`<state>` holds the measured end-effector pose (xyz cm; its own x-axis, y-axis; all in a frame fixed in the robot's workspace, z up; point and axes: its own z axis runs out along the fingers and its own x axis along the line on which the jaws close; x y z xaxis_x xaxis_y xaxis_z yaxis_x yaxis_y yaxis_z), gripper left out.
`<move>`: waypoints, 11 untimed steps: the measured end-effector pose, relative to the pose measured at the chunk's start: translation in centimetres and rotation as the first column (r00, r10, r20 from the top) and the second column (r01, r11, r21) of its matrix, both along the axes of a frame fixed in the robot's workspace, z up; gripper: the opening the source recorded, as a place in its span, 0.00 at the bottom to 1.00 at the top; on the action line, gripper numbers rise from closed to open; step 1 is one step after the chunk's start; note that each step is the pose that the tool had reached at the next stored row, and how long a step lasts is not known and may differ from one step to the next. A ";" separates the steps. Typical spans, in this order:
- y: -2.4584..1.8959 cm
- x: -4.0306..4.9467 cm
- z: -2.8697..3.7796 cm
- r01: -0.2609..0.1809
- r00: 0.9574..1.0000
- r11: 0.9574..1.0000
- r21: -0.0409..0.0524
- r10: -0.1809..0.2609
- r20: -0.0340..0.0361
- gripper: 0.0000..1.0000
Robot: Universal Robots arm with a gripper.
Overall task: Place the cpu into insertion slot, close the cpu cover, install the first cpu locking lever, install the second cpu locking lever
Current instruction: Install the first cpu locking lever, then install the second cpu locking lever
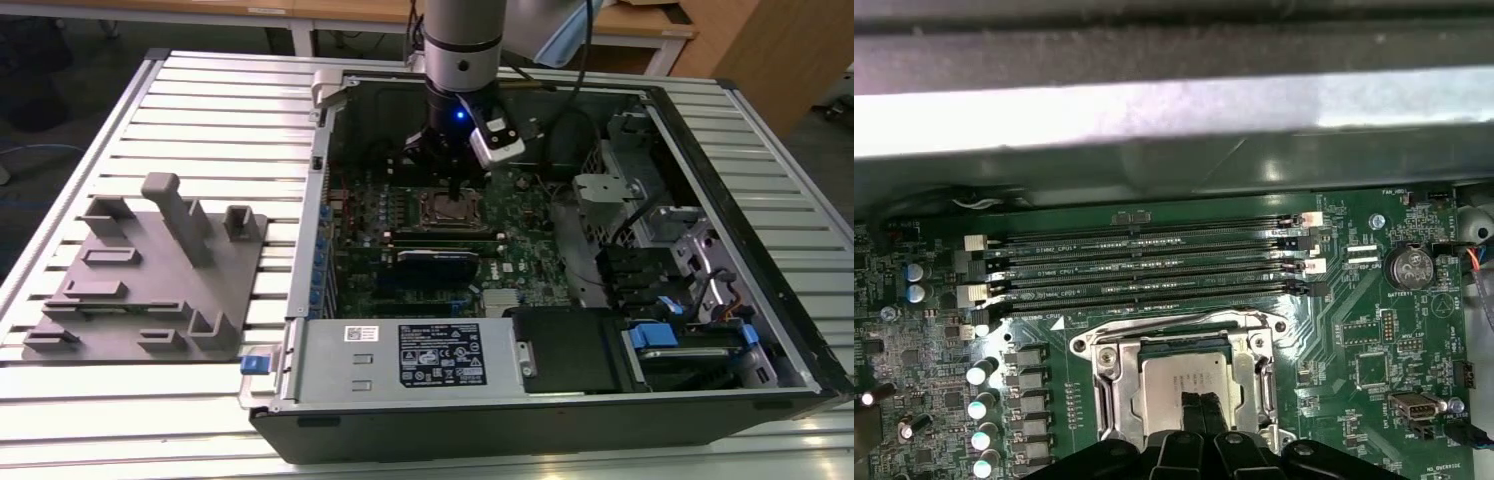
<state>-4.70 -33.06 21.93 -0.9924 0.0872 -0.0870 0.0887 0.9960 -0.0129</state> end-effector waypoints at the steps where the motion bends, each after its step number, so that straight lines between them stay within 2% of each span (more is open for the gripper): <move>1: 0.00 0.00 0.05 0.000 1.000 1.000 0.000 0.000 0.000 0.11; 3: 0.00 0.01 0.33 0.000 1.000 1.000 0.000 0.000 -0.001 0.11; 7: 0.00 0.01 0.37 0.000 1.000 1.000 0.000 0.000 -0.004 0.11; 11: 0.01 0.01 0.38 0.000 1.000 1.000 0.000 0.000 -0.004 0.11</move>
<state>-4.68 -33.06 22.32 -0.9927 0.0872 -0.0833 0.0886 0.9960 -0.0129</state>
